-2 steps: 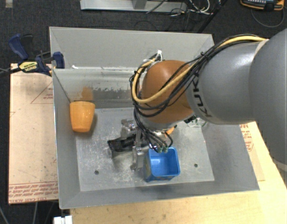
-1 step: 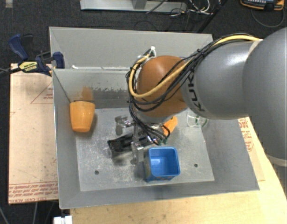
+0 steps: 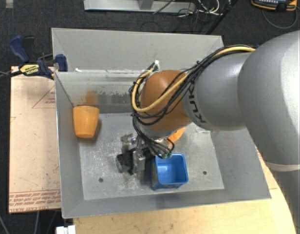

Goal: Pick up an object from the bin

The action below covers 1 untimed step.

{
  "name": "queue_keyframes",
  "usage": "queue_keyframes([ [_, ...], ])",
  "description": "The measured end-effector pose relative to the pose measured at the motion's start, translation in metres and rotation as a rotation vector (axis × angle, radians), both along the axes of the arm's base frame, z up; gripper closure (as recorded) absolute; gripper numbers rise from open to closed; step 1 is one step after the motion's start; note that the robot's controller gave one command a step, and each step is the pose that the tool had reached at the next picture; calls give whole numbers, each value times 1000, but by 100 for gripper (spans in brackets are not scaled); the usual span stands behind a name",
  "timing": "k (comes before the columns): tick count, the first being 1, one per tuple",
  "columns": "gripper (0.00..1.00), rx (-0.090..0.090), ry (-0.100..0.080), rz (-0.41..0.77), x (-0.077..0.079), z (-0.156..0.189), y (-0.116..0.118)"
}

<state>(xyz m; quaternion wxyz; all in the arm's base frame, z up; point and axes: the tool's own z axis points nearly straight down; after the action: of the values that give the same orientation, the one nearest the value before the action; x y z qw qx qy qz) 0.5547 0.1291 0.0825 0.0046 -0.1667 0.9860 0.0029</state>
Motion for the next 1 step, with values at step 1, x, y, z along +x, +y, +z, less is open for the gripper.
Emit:
queue_keyframes([
  [1,100,0,0,0,0,0,0],
])
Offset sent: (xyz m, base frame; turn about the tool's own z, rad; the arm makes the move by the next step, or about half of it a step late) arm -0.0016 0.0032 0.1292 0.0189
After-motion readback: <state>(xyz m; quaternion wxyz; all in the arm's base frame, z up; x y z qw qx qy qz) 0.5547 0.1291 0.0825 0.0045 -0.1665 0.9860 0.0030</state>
